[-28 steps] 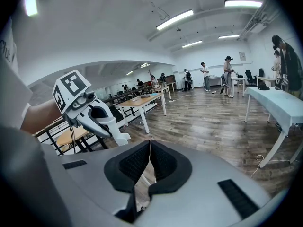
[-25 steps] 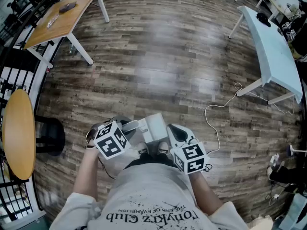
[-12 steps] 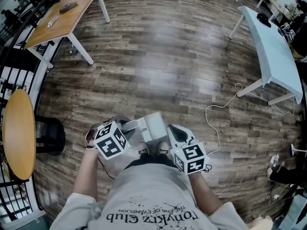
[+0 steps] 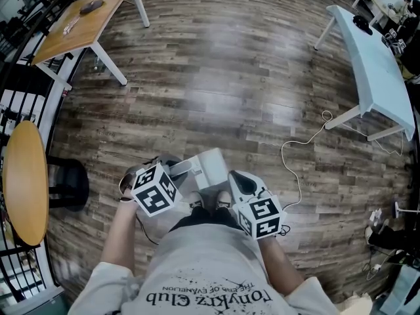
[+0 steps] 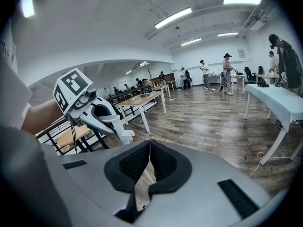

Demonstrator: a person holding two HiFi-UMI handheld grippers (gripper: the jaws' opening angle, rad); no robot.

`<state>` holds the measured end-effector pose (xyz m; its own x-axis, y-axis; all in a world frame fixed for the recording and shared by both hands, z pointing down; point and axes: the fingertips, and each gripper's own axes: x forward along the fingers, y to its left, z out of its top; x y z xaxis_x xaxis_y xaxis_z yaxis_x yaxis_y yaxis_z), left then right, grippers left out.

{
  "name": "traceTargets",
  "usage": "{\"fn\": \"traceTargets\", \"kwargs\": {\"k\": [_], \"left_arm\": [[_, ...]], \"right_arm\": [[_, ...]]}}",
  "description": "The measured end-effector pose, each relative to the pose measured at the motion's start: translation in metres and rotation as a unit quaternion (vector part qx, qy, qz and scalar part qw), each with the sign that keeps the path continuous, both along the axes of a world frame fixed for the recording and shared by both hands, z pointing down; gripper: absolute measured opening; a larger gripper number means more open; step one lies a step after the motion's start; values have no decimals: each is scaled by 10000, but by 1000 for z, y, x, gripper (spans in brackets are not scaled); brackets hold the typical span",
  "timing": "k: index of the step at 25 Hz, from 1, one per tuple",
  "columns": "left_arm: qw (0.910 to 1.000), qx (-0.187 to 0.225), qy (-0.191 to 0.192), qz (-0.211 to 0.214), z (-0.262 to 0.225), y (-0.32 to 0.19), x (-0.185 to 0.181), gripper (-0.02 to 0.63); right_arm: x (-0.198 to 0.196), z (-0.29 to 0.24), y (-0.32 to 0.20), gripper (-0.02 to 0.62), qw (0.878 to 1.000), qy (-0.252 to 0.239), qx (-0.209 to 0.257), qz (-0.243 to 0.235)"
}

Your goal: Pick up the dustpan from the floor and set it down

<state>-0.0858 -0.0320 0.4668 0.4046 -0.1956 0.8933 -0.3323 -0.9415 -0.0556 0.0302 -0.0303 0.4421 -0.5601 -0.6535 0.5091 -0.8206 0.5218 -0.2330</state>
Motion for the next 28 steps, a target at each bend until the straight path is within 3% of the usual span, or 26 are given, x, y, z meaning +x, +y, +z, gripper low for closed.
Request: {"fn": "traceTargets", "kwargs": {"k": [17, 28], "left_arm": [[9999, 98, -75, -60, 28, -17, -1, 87], [9995, 94, -225, -192, 73, -30, -1, 87]], "right_arm": [[-1, 19, -10, 25, 9997, 45, -243, -33], [1, 35, -21, 25, 9992, 21, -409, -15]]}}
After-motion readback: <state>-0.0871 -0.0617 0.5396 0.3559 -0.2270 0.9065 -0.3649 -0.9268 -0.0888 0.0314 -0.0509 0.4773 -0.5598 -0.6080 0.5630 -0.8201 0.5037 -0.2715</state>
